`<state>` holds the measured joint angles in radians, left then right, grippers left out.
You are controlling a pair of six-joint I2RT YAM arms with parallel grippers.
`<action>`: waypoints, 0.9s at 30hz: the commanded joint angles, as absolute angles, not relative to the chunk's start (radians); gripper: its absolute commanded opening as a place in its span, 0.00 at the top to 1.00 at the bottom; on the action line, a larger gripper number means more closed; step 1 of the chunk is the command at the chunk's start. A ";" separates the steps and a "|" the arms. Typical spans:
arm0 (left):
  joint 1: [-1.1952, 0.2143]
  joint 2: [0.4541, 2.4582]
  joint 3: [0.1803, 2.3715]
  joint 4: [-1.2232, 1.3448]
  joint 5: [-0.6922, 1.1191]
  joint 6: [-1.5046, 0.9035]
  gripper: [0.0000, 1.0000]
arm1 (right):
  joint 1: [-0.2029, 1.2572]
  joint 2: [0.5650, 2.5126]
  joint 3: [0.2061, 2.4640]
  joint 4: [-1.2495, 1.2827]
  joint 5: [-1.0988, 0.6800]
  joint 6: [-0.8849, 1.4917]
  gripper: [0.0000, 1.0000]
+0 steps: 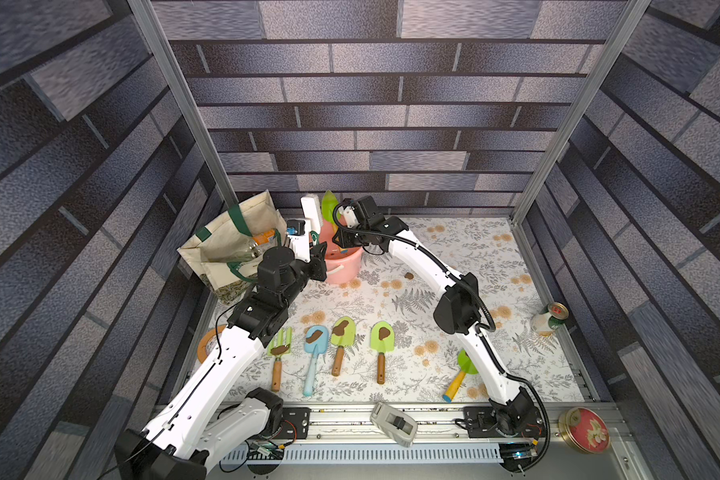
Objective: Brush the soil off the hand trowel and place it into the bucket
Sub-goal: Place the hand trowel in the bucket.
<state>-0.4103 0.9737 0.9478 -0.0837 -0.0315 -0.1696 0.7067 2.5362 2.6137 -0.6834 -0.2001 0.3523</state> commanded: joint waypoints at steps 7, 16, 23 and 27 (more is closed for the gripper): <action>-0.394 0.931 0.925 -0.040 -0.044 -0.197 1.00 | 0.711 2.573 2.615 -0.733 -0.148 0.325 0.70; -0.383 0.951 0.928 -0.045 -0.035 -0.198 1.00 | 0.724 2.527 2.635 -0.710 -0.120 0.286 0.54; -0.374 0.957 0.927 -0.042 -0.028 -0.200 1.00 | 0.735 2.480 2.650 -0.680 -0.128 0.282 0.54; -0.365 0.954 0.928 -0.043 -0.018 -0.205 1.00 | 0.738 2.458 2.695 -0.668 -0.175 0.284 0.54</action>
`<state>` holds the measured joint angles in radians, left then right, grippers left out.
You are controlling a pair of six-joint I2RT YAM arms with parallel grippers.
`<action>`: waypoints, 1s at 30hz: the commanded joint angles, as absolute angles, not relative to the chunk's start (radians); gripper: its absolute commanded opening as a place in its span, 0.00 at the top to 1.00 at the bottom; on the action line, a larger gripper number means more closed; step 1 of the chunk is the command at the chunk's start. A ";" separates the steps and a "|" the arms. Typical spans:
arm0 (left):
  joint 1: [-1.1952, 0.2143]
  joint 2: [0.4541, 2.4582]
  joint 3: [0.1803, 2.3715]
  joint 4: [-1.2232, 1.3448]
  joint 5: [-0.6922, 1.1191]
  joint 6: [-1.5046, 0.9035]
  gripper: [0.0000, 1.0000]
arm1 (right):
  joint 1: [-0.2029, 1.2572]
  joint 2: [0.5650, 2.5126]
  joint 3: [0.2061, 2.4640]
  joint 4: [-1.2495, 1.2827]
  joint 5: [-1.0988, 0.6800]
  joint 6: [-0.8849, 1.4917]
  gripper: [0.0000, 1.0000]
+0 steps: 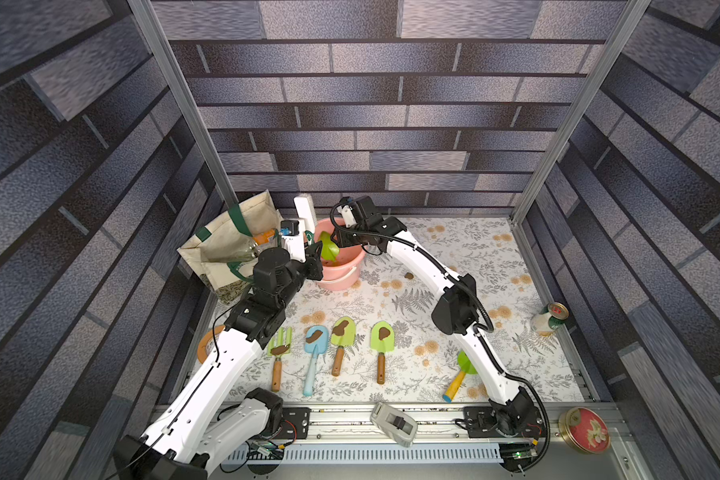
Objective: Brush the soil off the hand trowel and place it into the bucket
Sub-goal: Place the hand trowel in the bucket, then pick up the hand trowel from the center of the board.
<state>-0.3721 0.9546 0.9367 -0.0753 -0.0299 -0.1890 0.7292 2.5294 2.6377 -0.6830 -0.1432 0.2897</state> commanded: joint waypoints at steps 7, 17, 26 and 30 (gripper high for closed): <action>-0.348 0.938 0.922 -0.043 0.000 -0.219 1.00 | 0.741 2.378 2.717 -0.653 -0.240 0.287 0.54; -0.349 0.954 0.910 -0.029 0.048 -0.247 1.00 | 0.741 2.154 2.579 -0.887 -0.022 0.219 0.53; -0.396 1.043 0.927 -0.003 0.068 -0.237 1.00 | 0.739 1.705 1.902 -0.985 0.088 0.353 0.48; -0.402 1.085 0.939 0.028 0.088 -0.232 1.00 | 0.742 1.527 1.539 -0.963 0.024 0.552 0.48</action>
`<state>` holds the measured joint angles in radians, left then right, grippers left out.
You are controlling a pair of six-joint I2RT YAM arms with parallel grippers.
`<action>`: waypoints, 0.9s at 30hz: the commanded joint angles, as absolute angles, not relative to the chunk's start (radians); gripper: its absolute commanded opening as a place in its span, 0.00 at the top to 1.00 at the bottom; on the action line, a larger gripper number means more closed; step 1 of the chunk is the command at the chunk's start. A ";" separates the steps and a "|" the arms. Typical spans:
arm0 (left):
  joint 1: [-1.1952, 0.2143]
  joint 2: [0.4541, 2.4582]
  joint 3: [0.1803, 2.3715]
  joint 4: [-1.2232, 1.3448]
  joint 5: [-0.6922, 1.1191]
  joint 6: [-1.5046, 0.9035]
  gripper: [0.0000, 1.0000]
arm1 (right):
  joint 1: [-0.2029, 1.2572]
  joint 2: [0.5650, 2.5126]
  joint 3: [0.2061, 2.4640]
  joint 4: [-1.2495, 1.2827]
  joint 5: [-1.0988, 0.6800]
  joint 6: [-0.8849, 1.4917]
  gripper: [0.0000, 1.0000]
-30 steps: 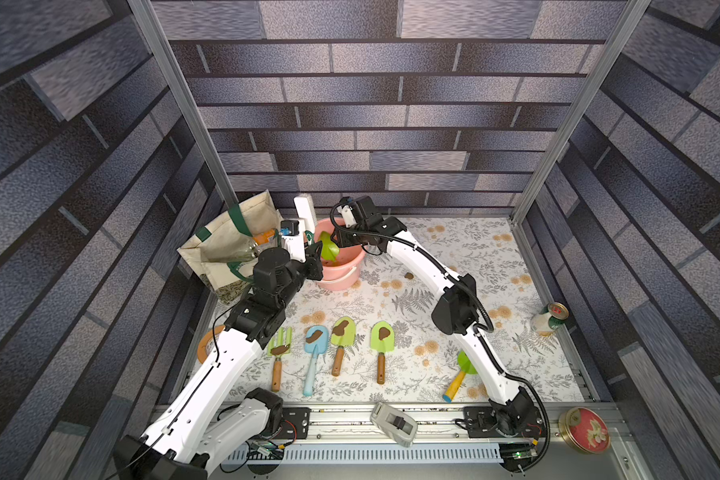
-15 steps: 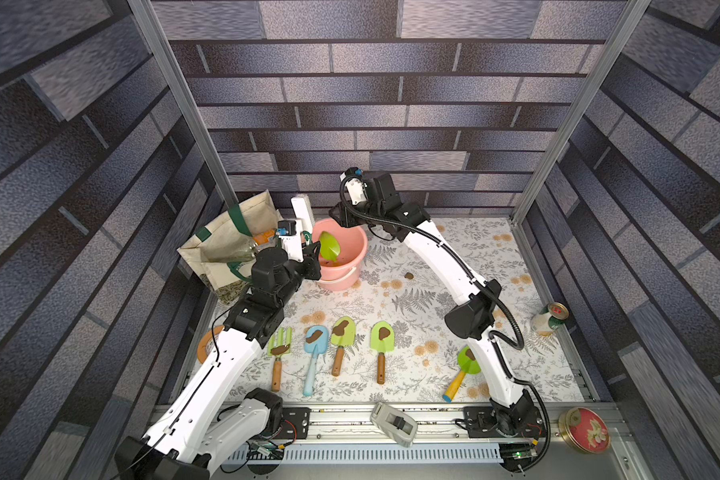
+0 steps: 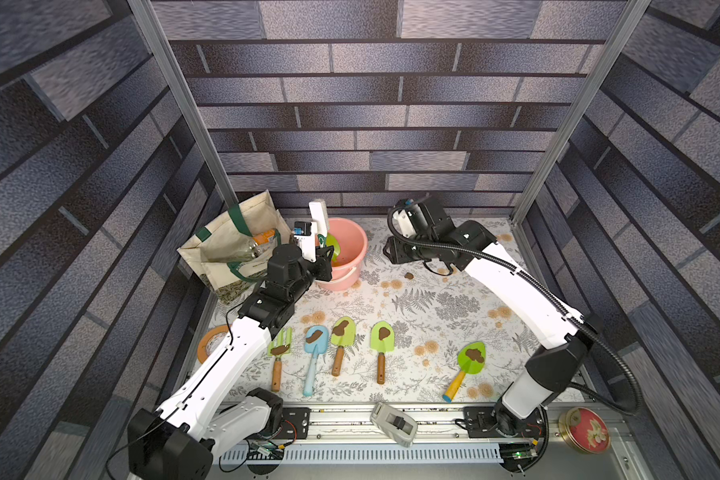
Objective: Brush the soil off the hand trowel and place it into the bucket
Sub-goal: Pick up the hand trowel from the center of the board.
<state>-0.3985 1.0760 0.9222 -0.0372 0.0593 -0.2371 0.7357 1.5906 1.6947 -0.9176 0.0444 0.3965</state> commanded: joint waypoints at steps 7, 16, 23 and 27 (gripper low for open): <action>-0.410 1.124 0.937 0.058 0.140 -0.232 1.00 | 0.796 1.305 1.087 -0.809 -0.031 0.861 0.45; -0.468 1.102 0.887 0.082 0.159 -0.228 1.00 | 1.041 1.351 0.995 -0.780 0.063 1.014 0.22; -0.530 1.032 0.838 0.068 0.128 -0.227 1.00 | 1.124 1.488 1.090 -0.763 0.071 1.016 0.20; -0.538 0.982 0.818 0.038 0.119 -0.225 1.00 | 1.155 1.565 1.147 -0.765 0.066 1.031 0.21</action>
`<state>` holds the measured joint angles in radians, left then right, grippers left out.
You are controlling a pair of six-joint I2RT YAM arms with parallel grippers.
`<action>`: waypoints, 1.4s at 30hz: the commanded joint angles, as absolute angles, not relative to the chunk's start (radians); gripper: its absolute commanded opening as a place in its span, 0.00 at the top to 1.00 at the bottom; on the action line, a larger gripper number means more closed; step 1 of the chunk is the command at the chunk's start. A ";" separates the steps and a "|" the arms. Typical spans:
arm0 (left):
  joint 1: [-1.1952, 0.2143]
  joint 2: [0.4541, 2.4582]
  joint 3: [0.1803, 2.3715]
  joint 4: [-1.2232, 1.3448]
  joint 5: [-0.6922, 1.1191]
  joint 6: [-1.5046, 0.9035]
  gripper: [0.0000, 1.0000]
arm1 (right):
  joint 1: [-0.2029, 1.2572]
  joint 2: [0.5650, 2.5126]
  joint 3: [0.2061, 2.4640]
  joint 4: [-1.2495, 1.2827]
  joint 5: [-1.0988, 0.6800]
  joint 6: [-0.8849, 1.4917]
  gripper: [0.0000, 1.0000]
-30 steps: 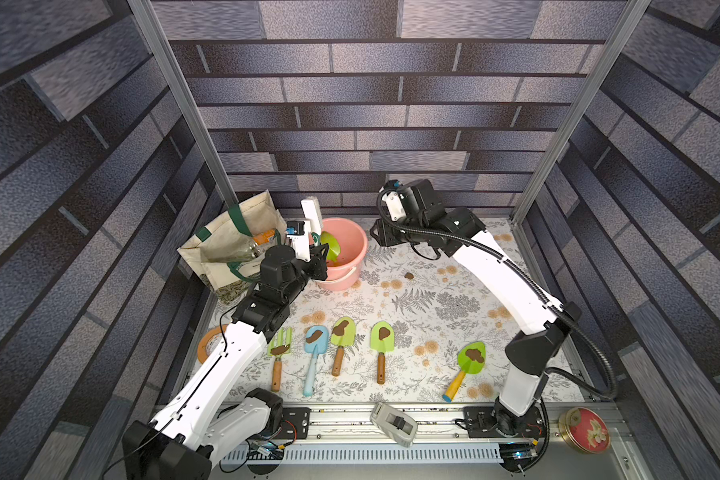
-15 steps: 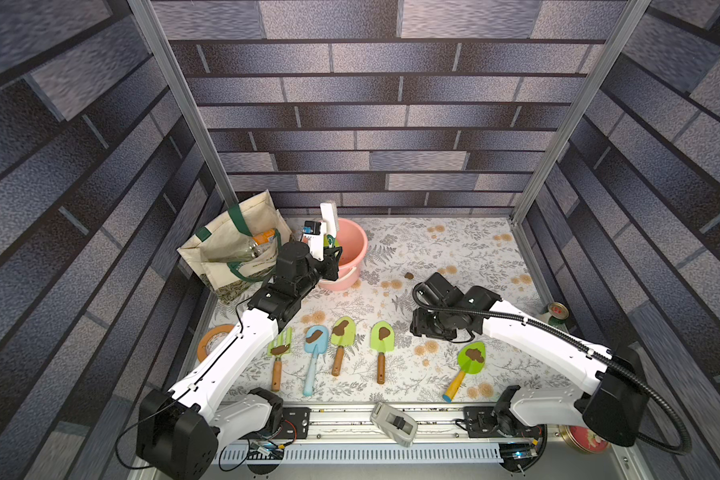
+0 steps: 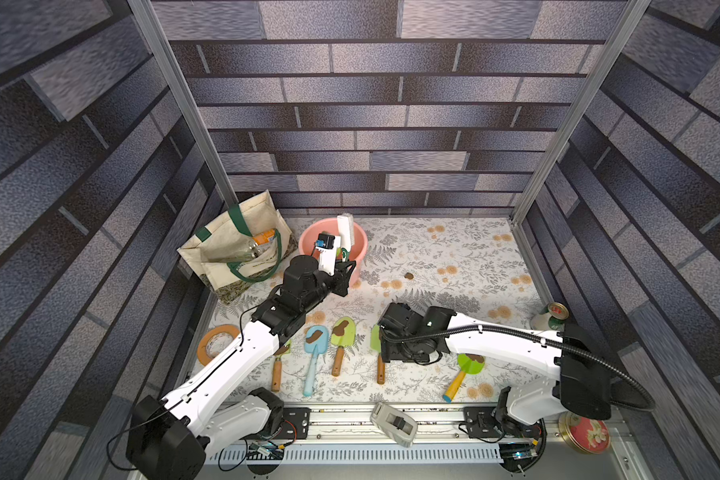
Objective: Brush the soil off the hand trowel and place it into the bucket
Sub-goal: Pick up the hand trowel from the center of the board.
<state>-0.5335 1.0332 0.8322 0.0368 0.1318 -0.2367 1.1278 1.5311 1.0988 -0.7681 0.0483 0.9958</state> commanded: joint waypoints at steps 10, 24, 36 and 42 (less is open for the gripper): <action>-0.534 0.890 0.821 -0.060 0.103 -0.195 1.00 | 1.206 1.701 1.194 -0.797 0.060 1.083 0.30; -0.534 0.855 0.805 -0.058 0.090 -0.190 1.00 | 1.207 1.827 1.231 -0.808 0.012 1.019 0.54; -0.534 0.860 0.807 -0.056 0.074 -0.186 1.00 | 1.206 1.826 1.208 -0.812 0.035 0.985 0.81; -0.533 0.861 0.811 -0.069 0.056 -0.181 1.00 | 1.204 1.790 1.268 -0.919 0.102 0.929 0.88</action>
